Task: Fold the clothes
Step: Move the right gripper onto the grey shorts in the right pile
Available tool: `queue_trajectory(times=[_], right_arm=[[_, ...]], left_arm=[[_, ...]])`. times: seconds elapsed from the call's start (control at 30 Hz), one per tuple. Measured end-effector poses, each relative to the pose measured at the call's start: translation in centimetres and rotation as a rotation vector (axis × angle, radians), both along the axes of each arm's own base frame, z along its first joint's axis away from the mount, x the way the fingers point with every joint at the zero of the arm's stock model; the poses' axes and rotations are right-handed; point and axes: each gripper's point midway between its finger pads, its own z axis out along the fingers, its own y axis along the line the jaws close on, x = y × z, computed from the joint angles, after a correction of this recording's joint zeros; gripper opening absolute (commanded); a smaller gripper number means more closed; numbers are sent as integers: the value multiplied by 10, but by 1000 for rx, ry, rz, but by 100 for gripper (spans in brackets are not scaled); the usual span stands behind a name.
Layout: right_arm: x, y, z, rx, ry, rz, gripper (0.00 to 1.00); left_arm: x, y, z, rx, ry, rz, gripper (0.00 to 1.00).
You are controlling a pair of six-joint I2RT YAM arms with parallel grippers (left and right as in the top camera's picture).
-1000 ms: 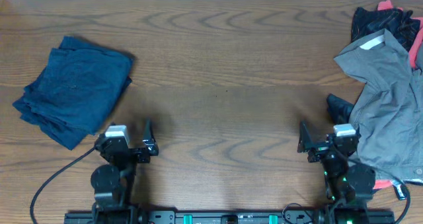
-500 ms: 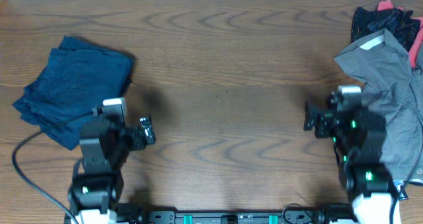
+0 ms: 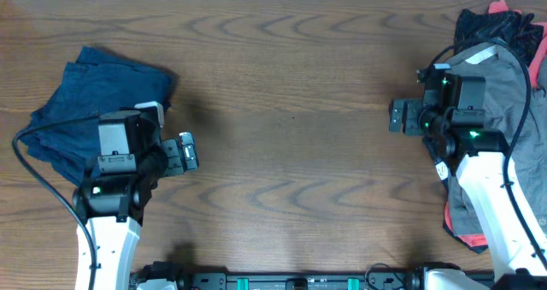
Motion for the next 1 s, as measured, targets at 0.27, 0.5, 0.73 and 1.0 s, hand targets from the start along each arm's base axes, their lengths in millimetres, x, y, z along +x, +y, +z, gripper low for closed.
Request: queue_trajectory(times=[0.27, 0.5, 0.73, 1.0], right_arm=[[27, -59, -20, -133, -16, -177, 99], [42, -116, -60, -175, 11, -318, 99], [61, -138, -97, -210, -2, -334, 97], [73, -146, -125, -275, -3, -291, 86]], left_arm=[[0, 0, -1, 0, 5, 0, 98], [0, 0, -1, 0, 4, 0, 98], [0, 0, -1, 0, 3, 0, 98], [0, 0, -1, 0, 4, 0, 98]])
